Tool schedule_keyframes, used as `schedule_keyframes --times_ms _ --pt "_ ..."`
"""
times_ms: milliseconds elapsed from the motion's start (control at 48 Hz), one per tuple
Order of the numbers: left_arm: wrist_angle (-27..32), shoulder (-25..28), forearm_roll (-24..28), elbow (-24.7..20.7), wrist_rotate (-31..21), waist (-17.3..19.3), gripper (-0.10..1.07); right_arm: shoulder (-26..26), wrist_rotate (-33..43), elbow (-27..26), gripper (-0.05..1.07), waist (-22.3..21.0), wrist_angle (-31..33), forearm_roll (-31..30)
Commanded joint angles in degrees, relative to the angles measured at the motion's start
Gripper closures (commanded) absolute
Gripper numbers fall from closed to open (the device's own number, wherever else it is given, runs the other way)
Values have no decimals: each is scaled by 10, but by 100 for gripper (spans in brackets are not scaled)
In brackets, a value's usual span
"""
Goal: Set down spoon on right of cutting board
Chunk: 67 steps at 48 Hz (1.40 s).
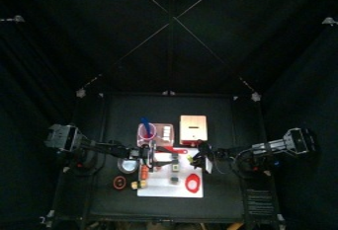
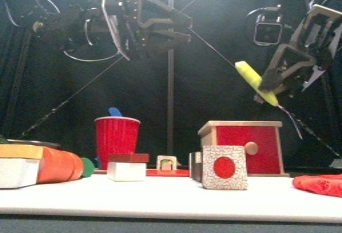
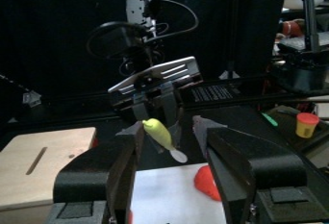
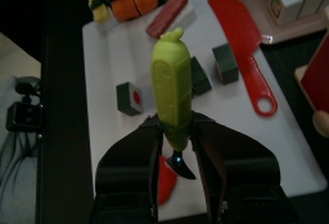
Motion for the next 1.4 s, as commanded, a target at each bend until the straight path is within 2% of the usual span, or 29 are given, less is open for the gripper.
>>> schedule_keyframes --times_ms 0,250,500,812,1062,1375 --pt "-6 -10 -3 -5 0 -1 14 -2 0 -11 46 -7 26 4" --pt "-5 -8 -9 -4 -1 -1 14 -12 34 -10 46 -61 178 61" --pt "-5 -4 -12 -4 0 -1 14 -34 109 -6 46 -75 207 59" --pt "-4 -4 -12 -4 1 -1 14 -39 287 4 45 -76 272 50" --pt "-4 -4 -11 -3 2 -1 14 -33 424 16 45 -77 274 13" --pt "-4 -6 -10 5 2 -1 14 -34 608 28 44 -72 313 -118"
